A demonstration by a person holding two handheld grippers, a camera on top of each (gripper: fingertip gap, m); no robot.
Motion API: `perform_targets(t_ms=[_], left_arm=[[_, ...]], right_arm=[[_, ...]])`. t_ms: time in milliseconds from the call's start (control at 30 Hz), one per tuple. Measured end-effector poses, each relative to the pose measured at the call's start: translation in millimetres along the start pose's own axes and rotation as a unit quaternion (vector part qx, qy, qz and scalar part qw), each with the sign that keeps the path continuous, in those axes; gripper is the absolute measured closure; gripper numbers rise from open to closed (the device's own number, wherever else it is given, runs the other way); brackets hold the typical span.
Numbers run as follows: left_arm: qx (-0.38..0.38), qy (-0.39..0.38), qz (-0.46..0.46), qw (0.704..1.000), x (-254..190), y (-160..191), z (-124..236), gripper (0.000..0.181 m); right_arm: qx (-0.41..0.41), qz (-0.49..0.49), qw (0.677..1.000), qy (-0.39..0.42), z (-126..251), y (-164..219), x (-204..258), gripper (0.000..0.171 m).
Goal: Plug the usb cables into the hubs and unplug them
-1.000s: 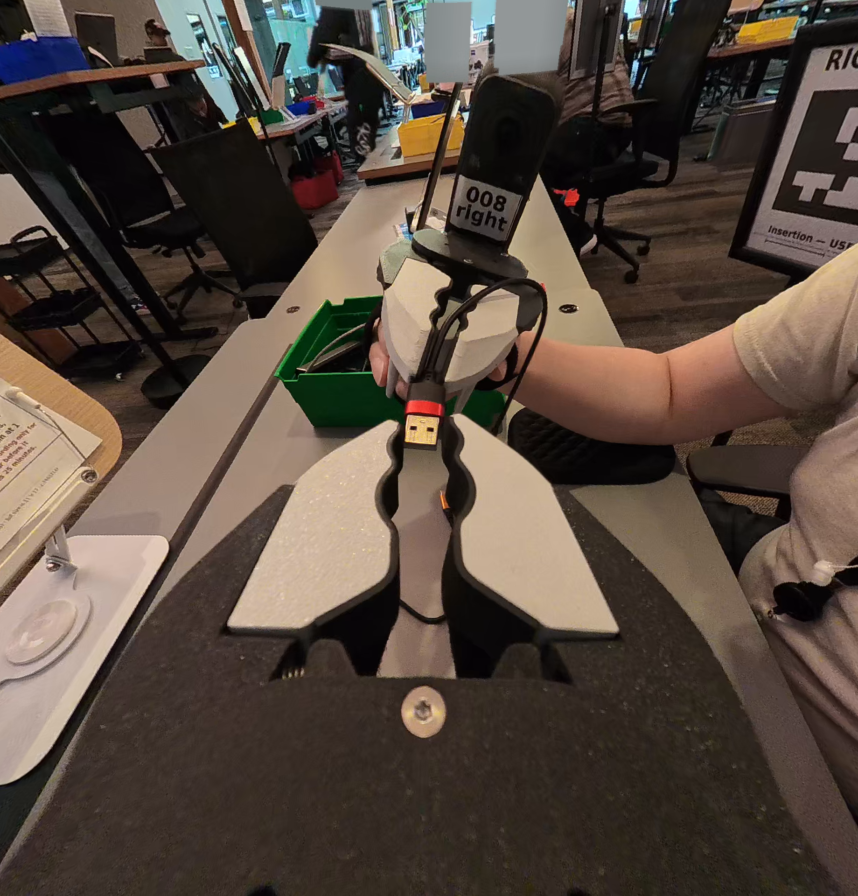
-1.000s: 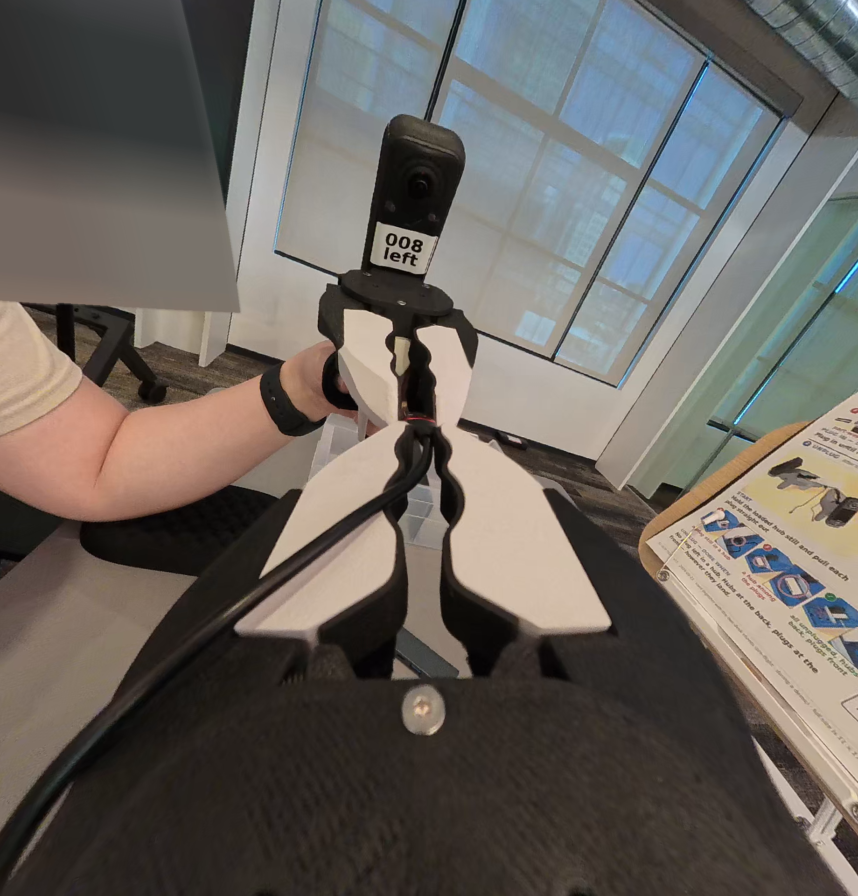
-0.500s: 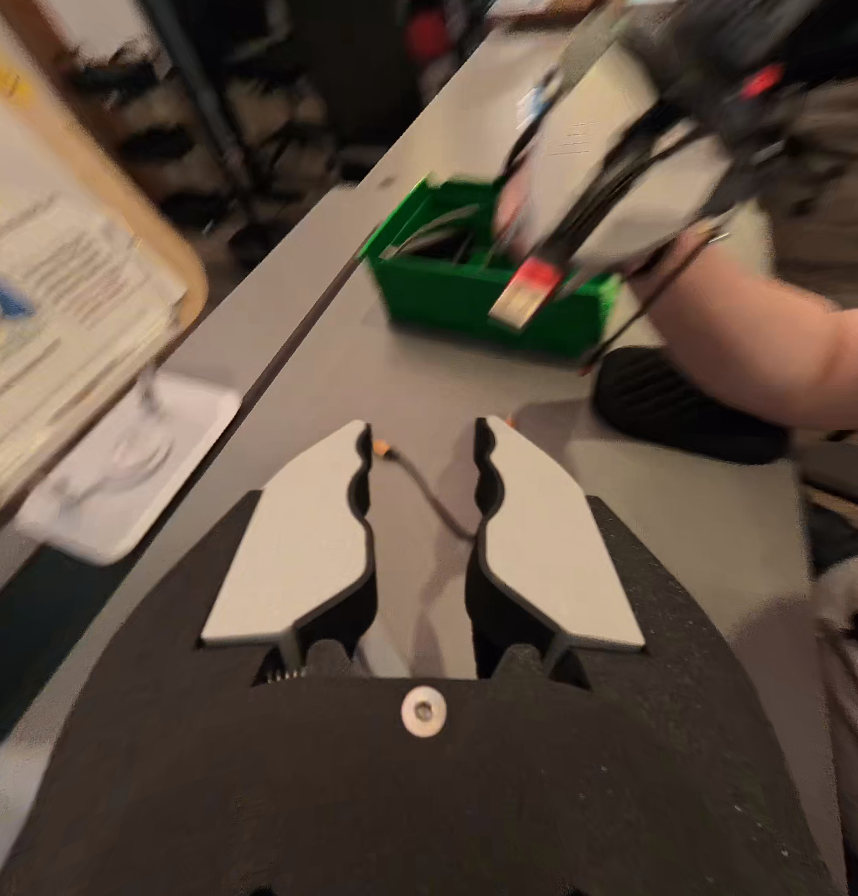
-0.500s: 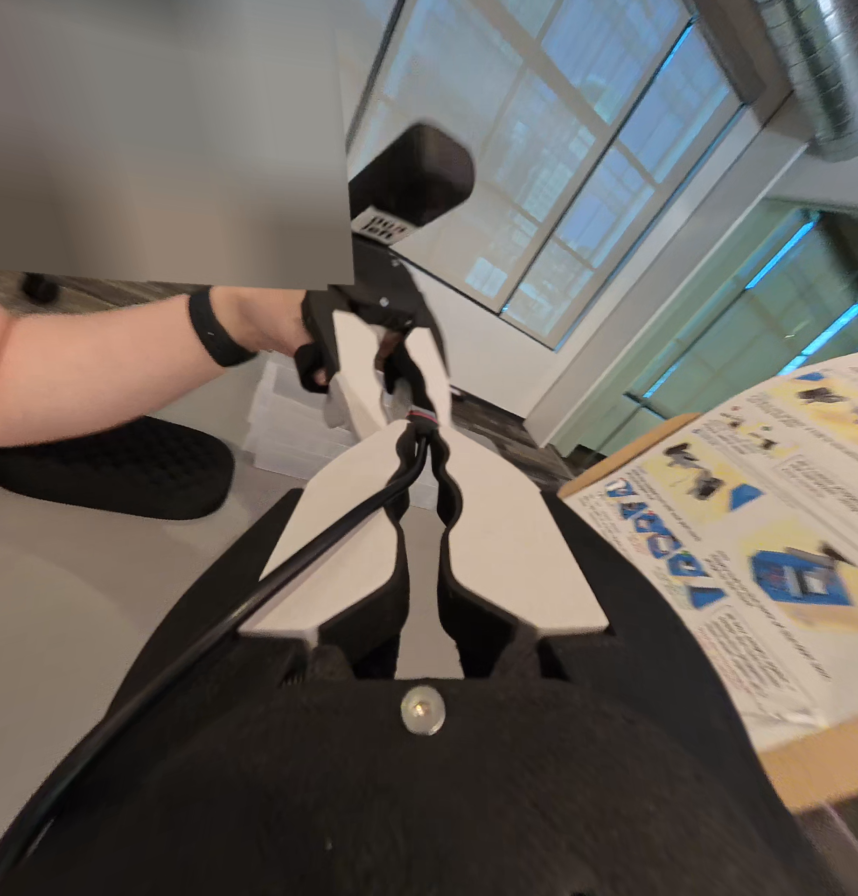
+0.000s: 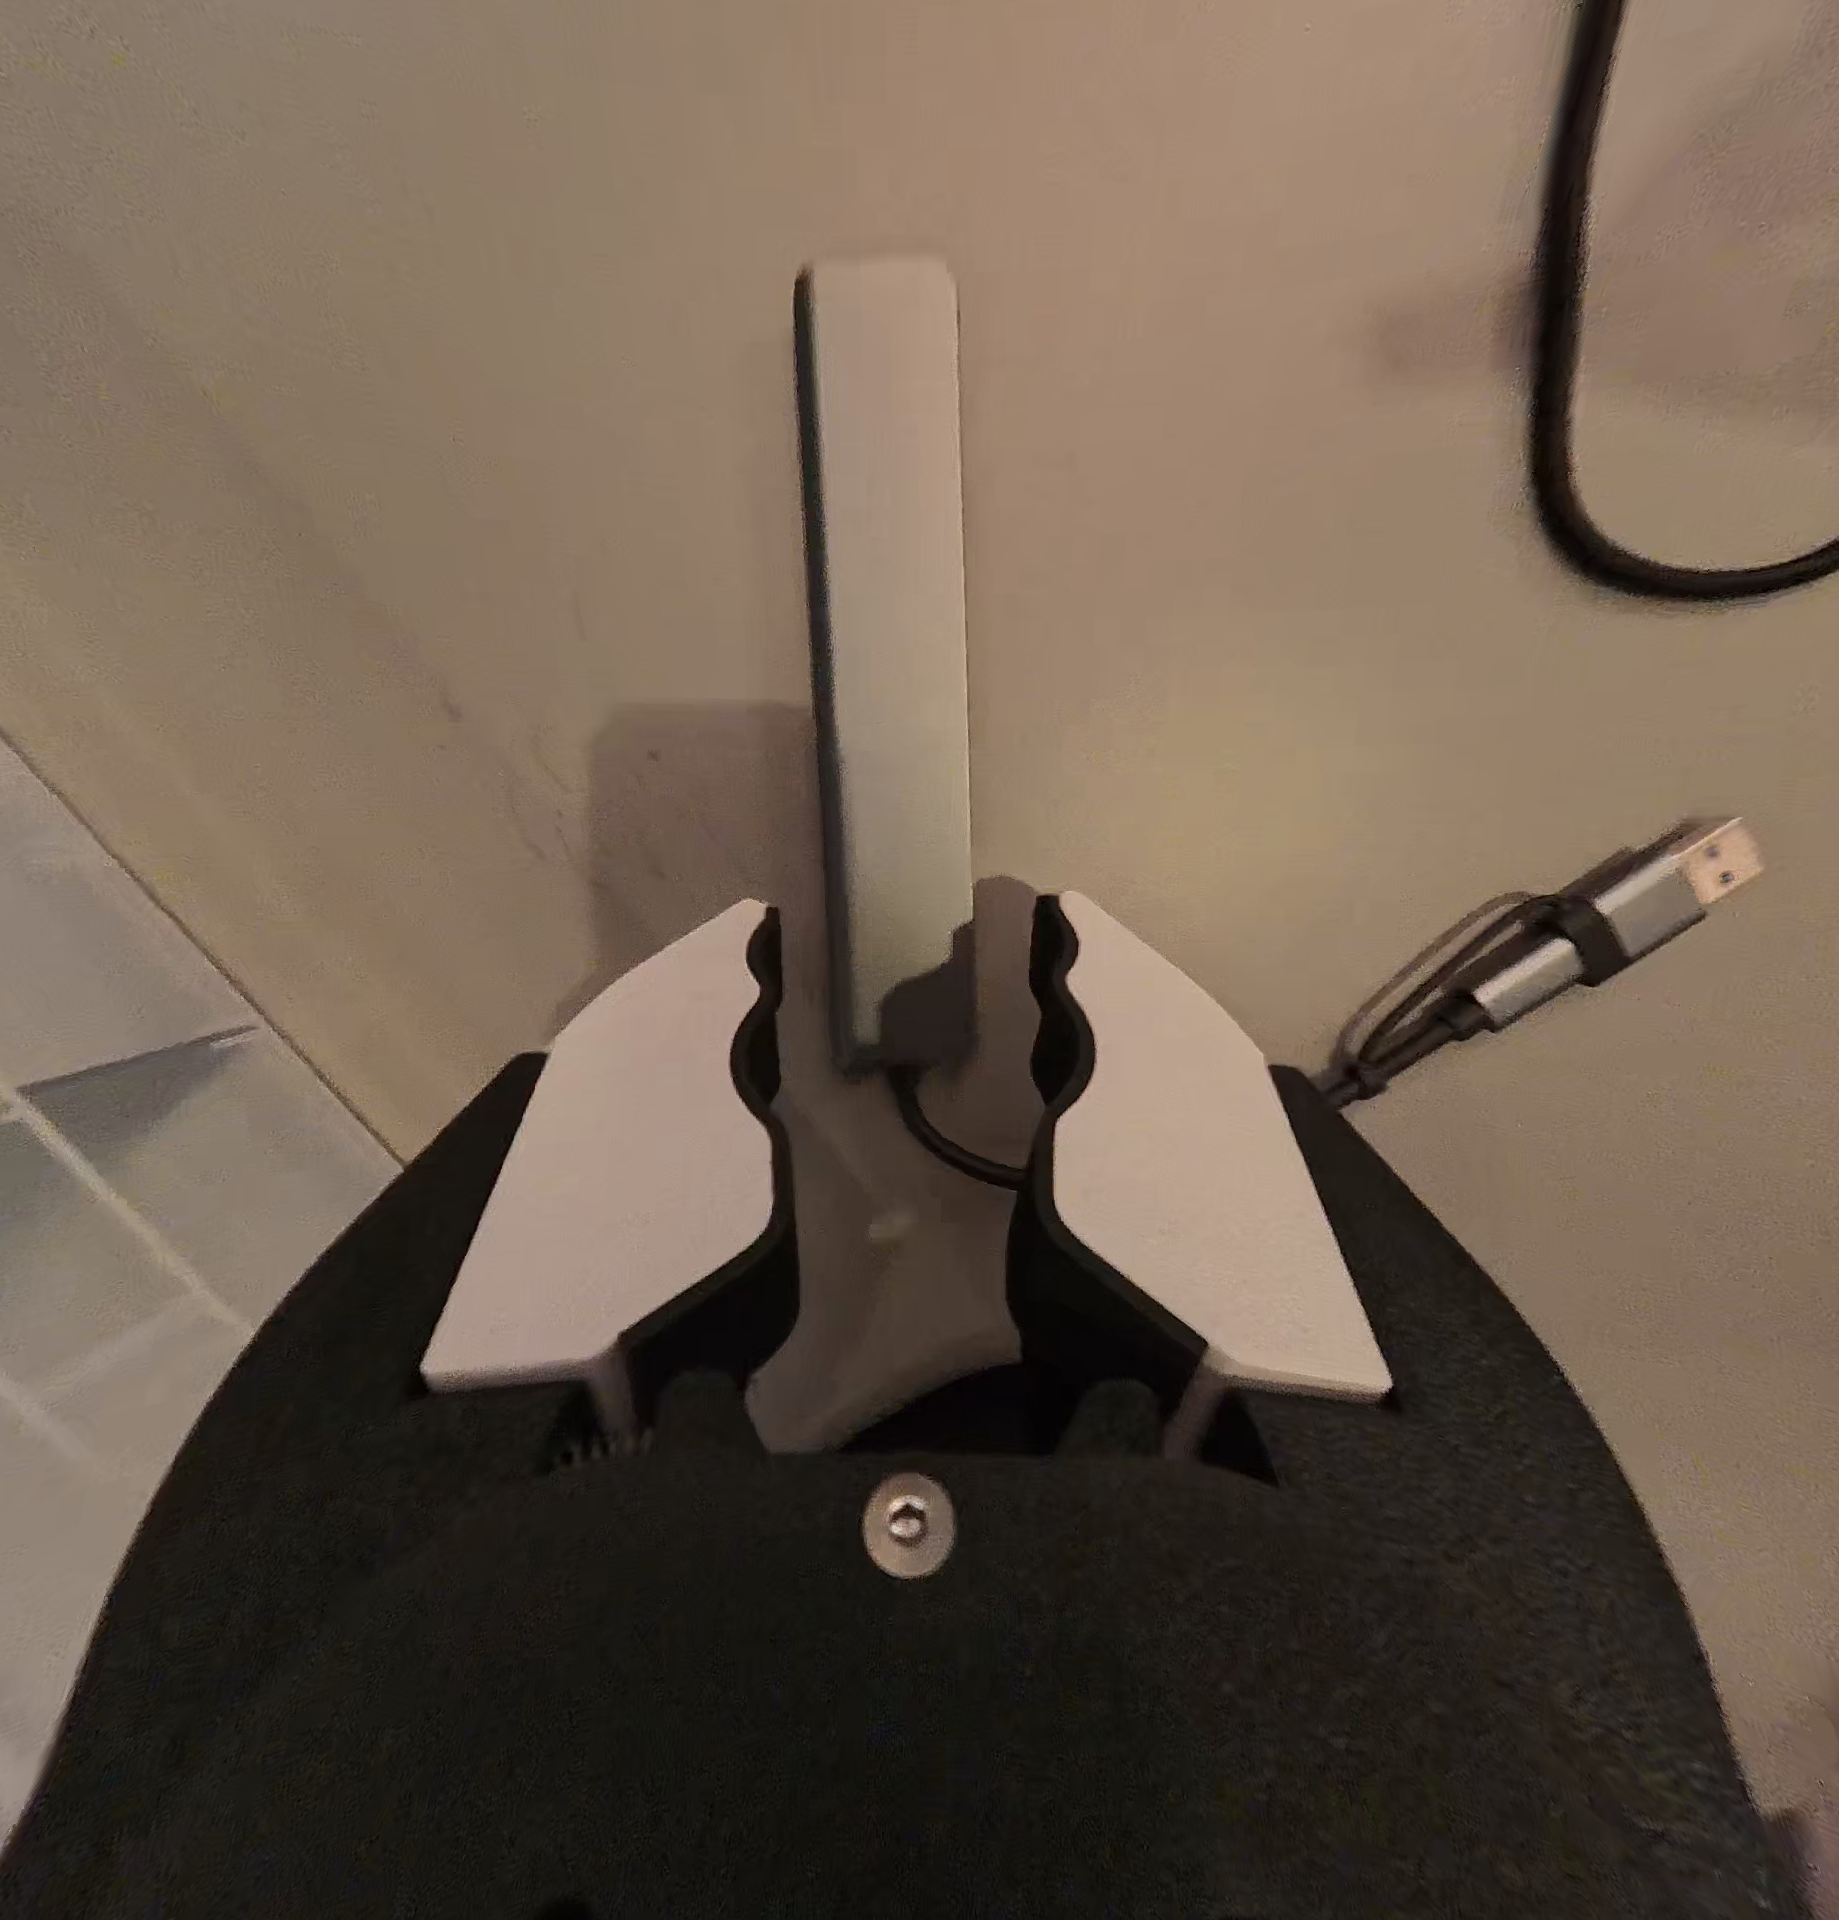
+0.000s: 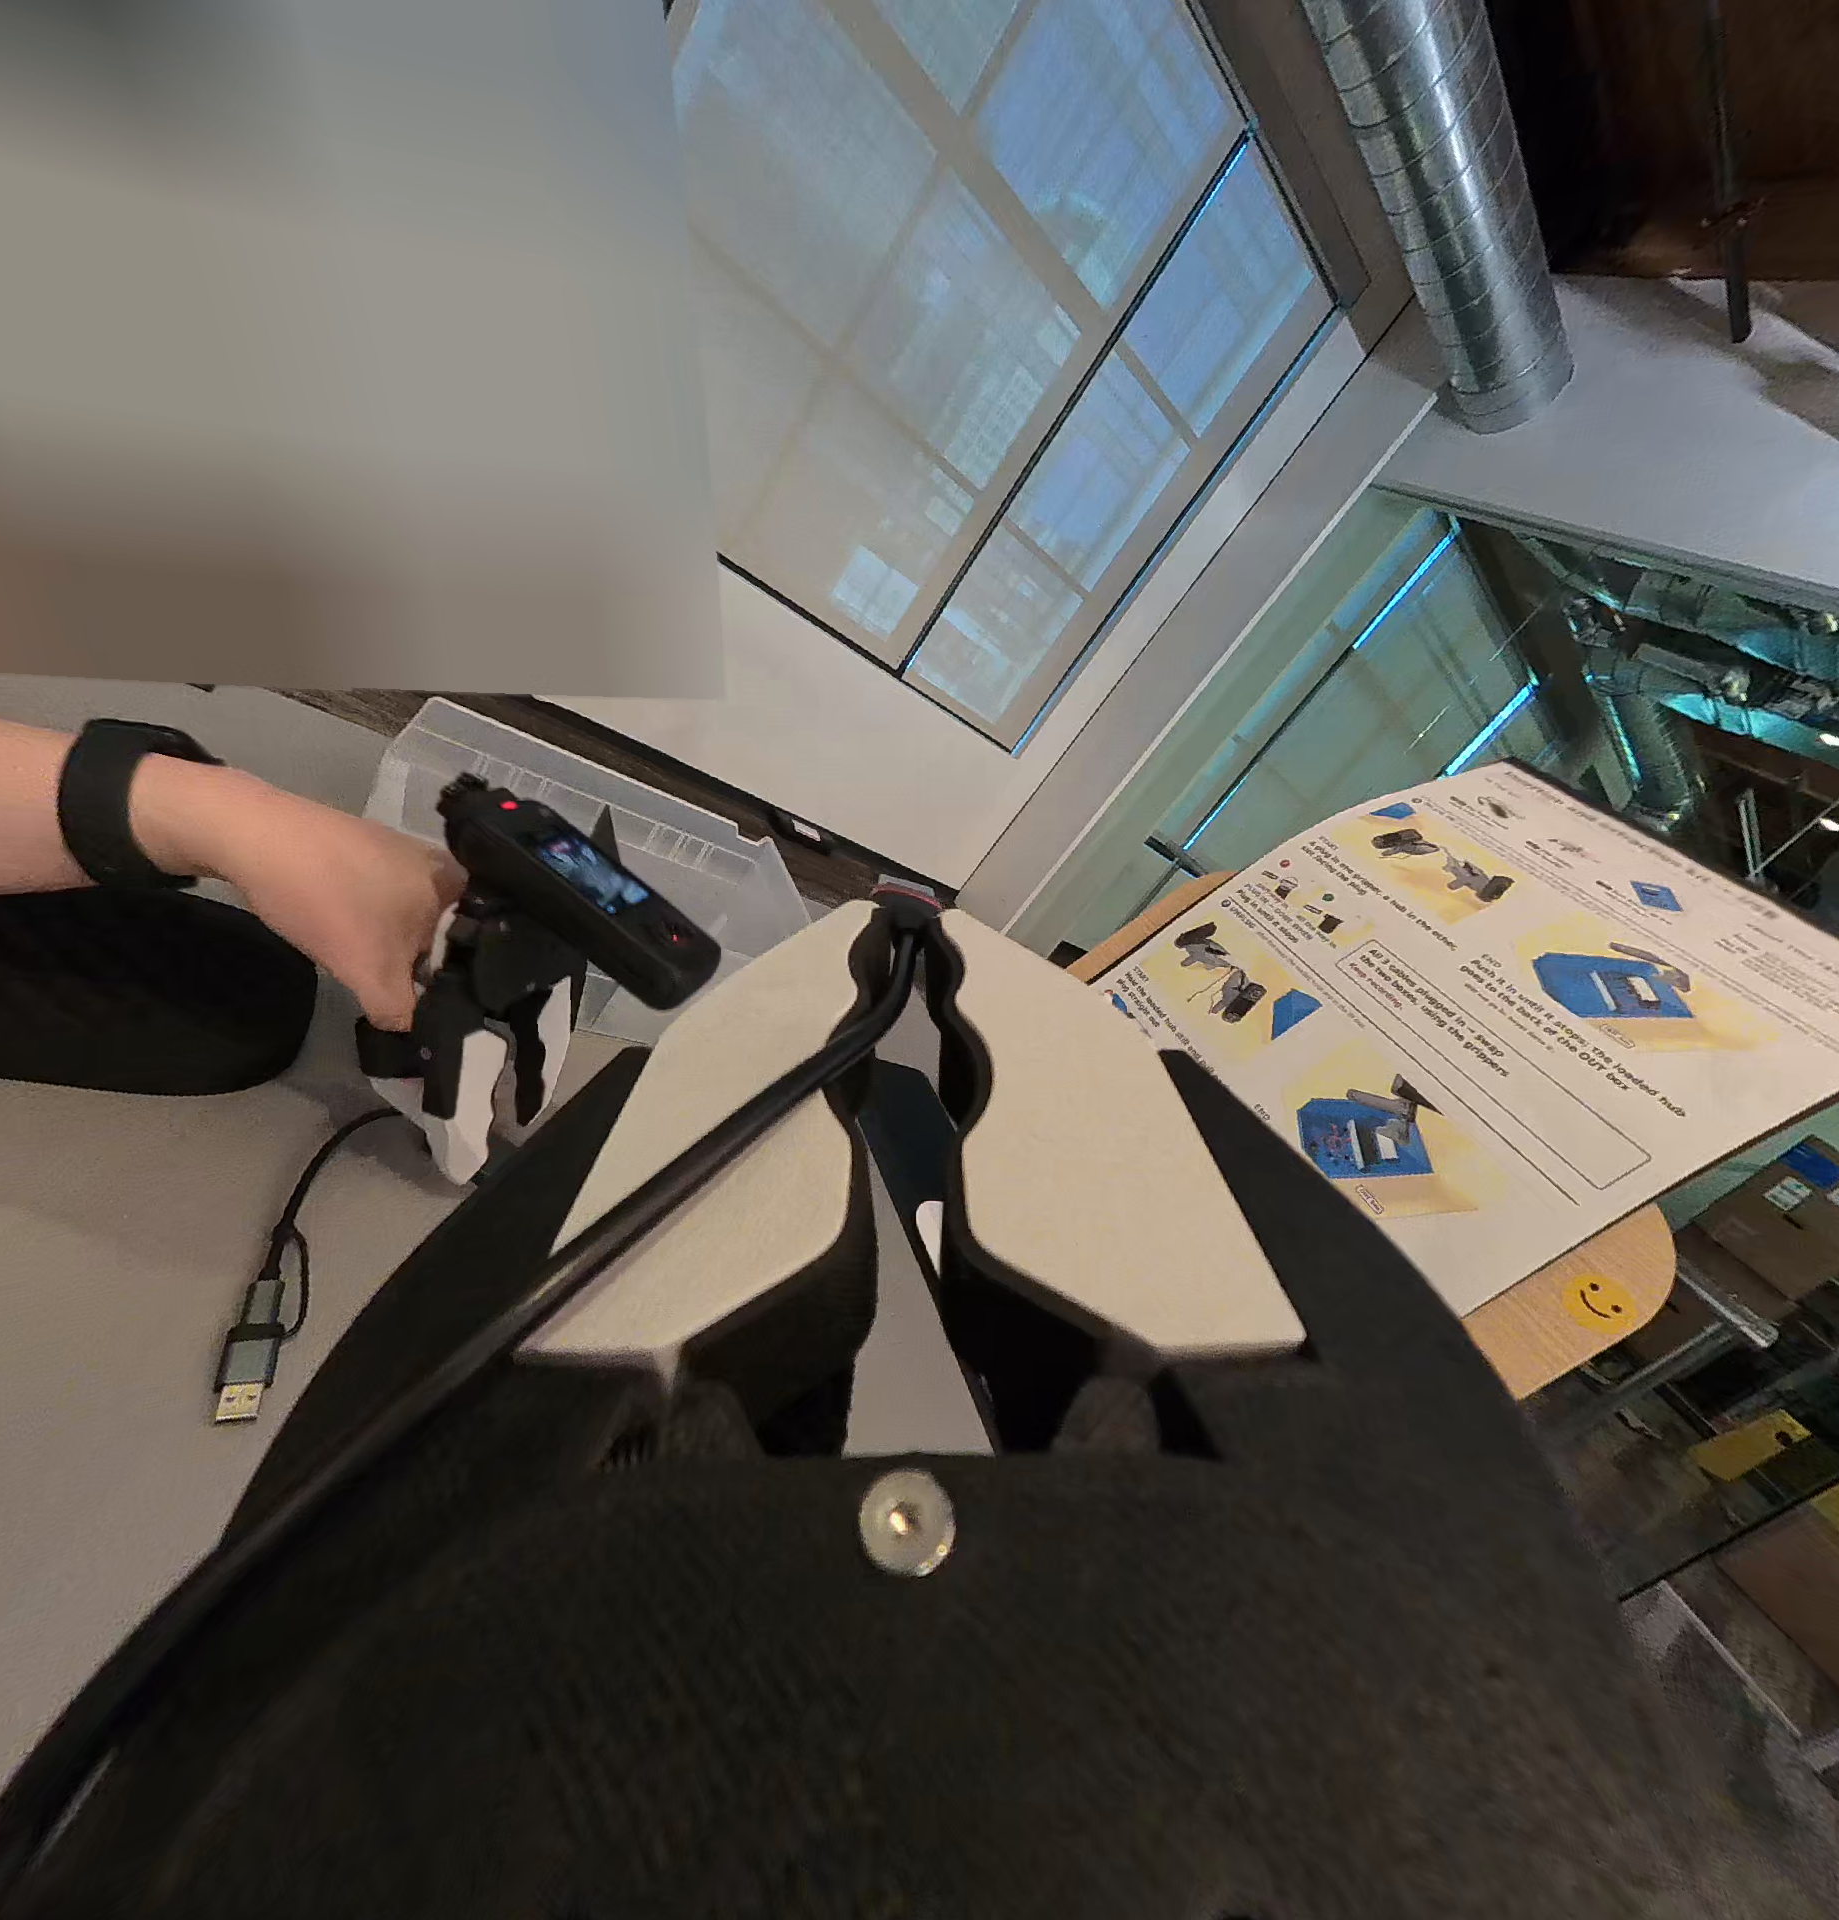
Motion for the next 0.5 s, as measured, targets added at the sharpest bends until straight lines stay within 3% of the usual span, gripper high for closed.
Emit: perform_targets(t_ms=[33,133,233,500], left_arm=[[0.025,0.002,0.0,1.0,1,4,-5,0.134],[0.052,0.036,0.024,0.998,1,3,-8,0.13],[0.068,0.024,0.003,0.997,6,2,-8,0.152],[0.114,0.002,-0.034,0.993,3,-2,-10,0.15]], right_arm=[[0.0,0.001,1.0,-0.001,1,-1,0,0.165],[0.001,0.003,1.0,0.001,4,-1,-1,0.165],[-0.001,0.003,1.0,0.005,6,-1,-4,0.165],[-0.003,-0.001,1.0,0.014,13,1,-10,0.165]])
Point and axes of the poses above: each gripper's, where its closed fingertips meet, z back along the fingers, y out of its underside, x = y × z across the jaws, the point moved 3 cm from there along z, back along the fingers, and after that the axes turned 14 degrees about z, right-handed, at the moved point
